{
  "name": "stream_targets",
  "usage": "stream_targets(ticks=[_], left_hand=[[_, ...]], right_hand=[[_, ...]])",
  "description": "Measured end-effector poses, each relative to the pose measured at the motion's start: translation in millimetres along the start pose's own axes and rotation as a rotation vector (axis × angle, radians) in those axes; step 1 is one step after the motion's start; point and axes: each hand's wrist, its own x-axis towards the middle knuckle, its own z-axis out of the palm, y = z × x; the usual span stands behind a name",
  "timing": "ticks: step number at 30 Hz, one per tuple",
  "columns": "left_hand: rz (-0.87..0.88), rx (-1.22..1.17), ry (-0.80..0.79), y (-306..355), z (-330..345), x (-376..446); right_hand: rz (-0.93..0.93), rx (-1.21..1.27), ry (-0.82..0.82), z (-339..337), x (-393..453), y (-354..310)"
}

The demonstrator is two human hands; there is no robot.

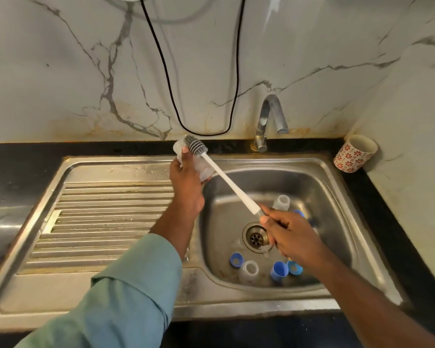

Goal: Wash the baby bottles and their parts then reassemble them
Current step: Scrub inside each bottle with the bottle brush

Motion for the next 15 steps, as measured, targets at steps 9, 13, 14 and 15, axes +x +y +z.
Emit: stream_targets(ticks=[9, 13, 14, 15], left_hand=[[0.206, 0.208, -0.099, -22, 8, -28], [0.186, -0.019, 0.019, -15, 13, -21], [0.181, -0.010, 0.018, -20, 16, -23], [0.167, 0.011, 0.010, -26, 20, -28]], right_hand=[[-0.082, -0.006, 0.008, -26, 2, 14], [-0.105, -0.109, -0.057, -45, -1, 31], [-0.103, -0.114, -0.068, -47, 1, 34], [-0.102, -0.092, -0.067, -48, 5, 35]])
